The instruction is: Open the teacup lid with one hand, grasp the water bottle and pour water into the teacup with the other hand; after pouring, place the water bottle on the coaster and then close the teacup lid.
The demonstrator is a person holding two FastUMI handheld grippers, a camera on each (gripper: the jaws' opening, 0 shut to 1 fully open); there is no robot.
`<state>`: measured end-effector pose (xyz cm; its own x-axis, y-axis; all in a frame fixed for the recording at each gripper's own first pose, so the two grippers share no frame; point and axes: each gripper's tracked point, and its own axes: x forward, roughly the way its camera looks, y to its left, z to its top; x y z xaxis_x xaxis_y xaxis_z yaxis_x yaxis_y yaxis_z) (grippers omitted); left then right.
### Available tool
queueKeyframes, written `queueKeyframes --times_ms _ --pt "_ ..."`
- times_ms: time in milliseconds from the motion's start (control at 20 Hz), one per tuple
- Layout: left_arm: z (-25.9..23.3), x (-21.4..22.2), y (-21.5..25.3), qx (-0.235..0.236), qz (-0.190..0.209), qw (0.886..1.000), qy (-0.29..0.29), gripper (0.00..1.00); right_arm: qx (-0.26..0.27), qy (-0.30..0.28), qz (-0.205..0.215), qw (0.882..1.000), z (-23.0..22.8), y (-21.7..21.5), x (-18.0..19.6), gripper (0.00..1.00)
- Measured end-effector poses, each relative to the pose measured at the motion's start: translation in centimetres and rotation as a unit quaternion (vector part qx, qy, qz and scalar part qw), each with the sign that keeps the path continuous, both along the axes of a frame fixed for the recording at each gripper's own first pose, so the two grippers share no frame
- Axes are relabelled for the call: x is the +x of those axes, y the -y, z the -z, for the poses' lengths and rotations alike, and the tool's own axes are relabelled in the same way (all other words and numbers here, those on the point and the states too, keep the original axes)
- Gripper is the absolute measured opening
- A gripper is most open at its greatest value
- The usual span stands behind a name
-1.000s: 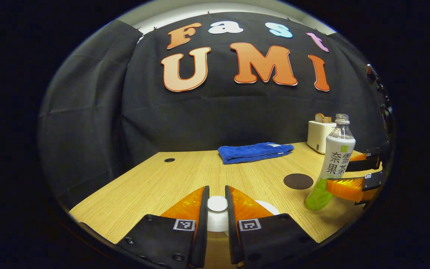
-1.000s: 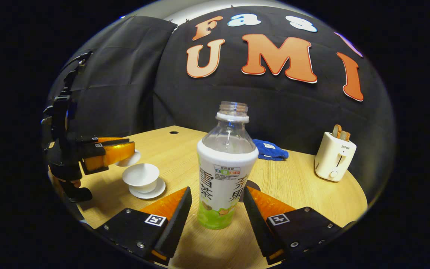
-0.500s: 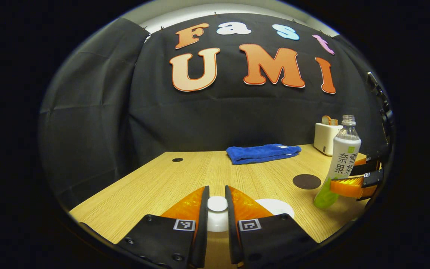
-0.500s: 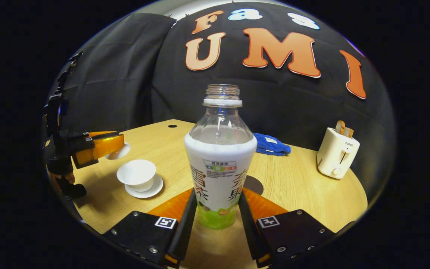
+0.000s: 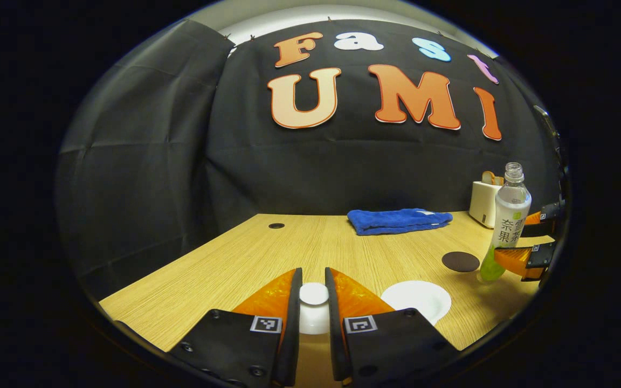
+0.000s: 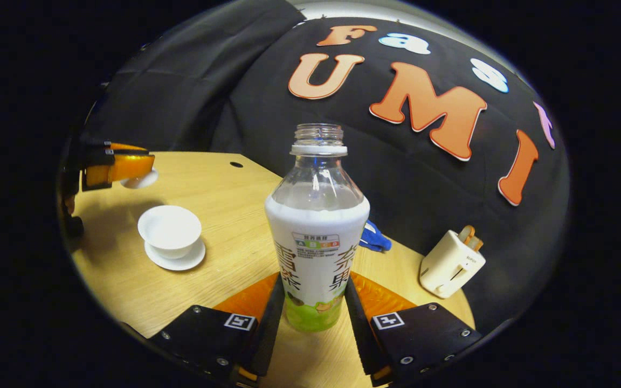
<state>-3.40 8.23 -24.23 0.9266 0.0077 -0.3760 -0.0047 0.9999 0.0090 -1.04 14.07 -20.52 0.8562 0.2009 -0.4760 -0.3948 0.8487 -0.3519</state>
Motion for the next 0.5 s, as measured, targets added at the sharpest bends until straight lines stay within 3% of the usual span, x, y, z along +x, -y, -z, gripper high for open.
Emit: queueKeyframes --times_ms 150,500 --pt "-0.1 -0.1 -0.5 0.007 -0.002 1.000 0.004 0.24 -0.048 0.015 -0.012 0.999 0.0 -0.2 0.5 0.64" --pt "0.1 0.0 -1.5 0.007 -0.007 1.000 0.007 0.28 -0.158 0.060 -0.042 0.985 0.3 -0.9 1.1 0.64"
